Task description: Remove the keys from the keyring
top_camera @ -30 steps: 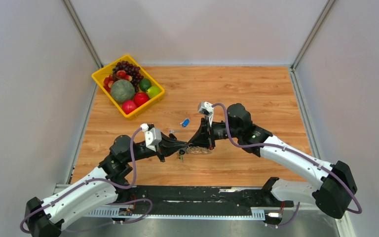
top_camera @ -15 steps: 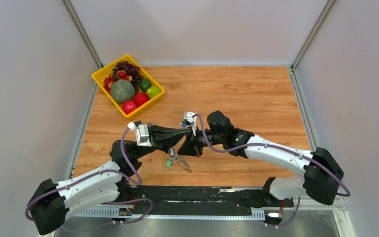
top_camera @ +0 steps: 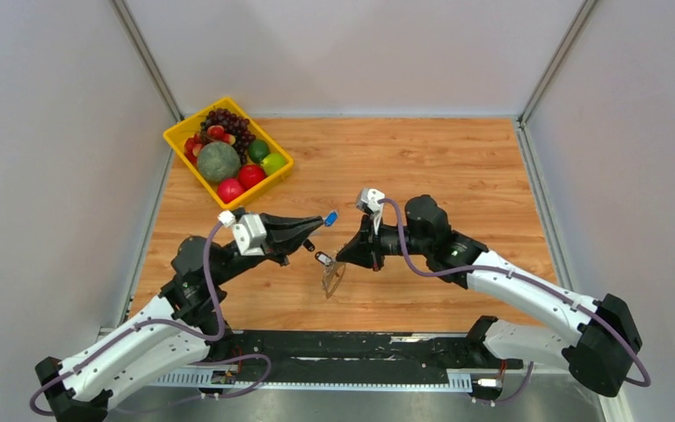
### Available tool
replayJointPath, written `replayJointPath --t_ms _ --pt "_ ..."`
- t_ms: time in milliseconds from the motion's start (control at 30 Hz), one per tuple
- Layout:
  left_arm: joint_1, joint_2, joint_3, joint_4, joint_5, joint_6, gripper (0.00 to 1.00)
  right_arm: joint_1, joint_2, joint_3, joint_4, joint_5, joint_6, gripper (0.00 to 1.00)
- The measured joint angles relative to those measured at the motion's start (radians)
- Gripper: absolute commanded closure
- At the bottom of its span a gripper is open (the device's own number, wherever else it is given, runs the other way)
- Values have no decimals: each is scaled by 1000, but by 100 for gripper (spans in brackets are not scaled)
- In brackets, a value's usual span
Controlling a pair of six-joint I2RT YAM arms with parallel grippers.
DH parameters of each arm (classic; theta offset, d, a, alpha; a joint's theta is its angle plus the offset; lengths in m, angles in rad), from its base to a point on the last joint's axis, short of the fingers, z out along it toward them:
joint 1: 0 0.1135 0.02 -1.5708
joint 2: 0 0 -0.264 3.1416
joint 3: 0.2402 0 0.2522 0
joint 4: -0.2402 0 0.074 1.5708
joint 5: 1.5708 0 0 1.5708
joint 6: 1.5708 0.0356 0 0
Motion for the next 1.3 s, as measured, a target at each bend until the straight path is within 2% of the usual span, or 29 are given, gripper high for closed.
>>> replayJointPath --t_ms 200,333,433,567,733,1100,1300 --pt "0 62 115 -357 0 91 79 -21 -35 0 -1 -47 -36 100" --pt "0 99 129 -501 3 121 70 -36 -47 0 -7 -72 -49 100" --pt "0 107 129 -566 23 132 67 -39 -68 0 -13 -72 -58 100" --pt "0 114 144 -600 80 127 60 -39 -95 0 -14 -66 -69 100" --pt "0 120 142 -576 129 103 57 -43 -95 3 -19 -51 -72 100" --pt "0 127 142 -643 80 131 57 -62 -77 44 -20 -73 -73 100" --pt "0 155 151 -671 74 122 49 -74 -77 47 -21 -82 -72 100"
